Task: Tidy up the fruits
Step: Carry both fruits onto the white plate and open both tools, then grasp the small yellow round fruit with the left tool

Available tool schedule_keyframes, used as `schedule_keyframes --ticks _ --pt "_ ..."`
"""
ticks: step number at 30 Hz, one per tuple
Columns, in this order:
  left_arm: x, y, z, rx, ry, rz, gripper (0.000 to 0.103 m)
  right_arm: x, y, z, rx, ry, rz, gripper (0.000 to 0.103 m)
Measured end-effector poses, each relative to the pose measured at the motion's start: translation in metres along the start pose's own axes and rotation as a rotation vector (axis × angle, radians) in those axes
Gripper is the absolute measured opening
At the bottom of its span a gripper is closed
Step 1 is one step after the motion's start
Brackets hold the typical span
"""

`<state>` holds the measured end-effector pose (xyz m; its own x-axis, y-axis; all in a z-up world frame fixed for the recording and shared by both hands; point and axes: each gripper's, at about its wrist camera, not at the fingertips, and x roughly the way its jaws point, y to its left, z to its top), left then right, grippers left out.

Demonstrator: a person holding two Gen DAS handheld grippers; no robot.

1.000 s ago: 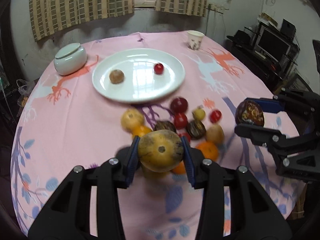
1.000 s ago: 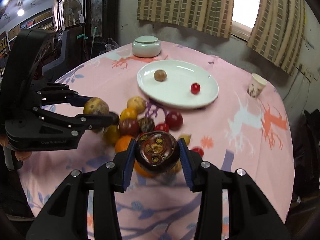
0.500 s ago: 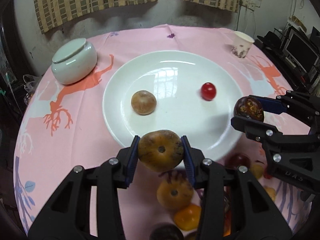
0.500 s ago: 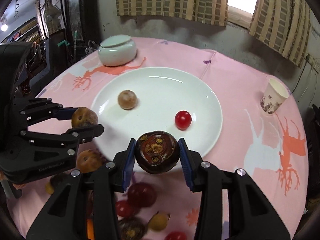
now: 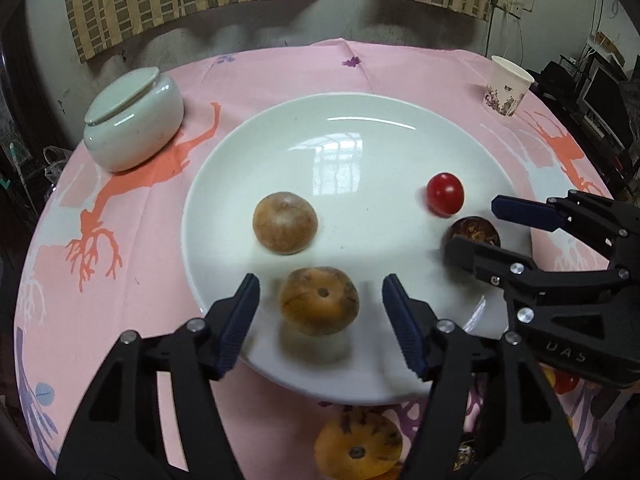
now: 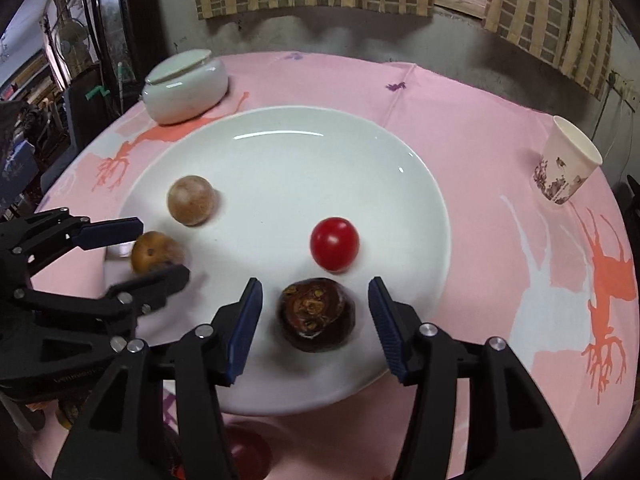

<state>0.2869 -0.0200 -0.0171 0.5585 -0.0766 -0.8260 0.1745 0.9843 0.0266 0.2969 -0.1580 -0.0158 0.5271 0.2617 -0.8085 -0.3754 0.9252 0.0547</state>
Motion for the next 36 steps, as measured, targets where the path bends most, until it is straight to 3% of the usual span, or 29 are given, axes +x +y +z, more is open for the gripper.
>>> schedule_keyframes --ticks 10,12,14,19,27,36 --pt "-0.067 -0.007 -0.027 0.023 -0.073 0.014 0.083 -0.078 -0.001 -0.036 0.042 -0.062 0.08 0.056" --pt "-0.086 -0.01 -0.042 0.038 -0.094 -0.003 0.087 -0.095 0.001 -0.049 0.042 -0.076 0.086 0.056" --pt "-0.104 -0.009 -0.059 0.033 -0.117 -0.008 0.091 -0.116 0.003 -0.068 0.048 -0.095 0.1 0.063" --pt "-0.132 -0.007 -0.105 -0.003 -0.122 -0.054 0.092 -0.146 0.015 -0.109 0.038 -0.105 0.12 0.063" --pt "-0.142 -0.013 -0.161 -0.006 -0.113 -0.027 0.095 -0.153 0.043 -0.158 0.05 -0.056 0.138 0.063" --pt "-0.123 -0.008 -0.186 0.013 -0.059 -0.06 0.095 -0.146 0.046 -0.173 0.071 -0.087 0.192 0.063"
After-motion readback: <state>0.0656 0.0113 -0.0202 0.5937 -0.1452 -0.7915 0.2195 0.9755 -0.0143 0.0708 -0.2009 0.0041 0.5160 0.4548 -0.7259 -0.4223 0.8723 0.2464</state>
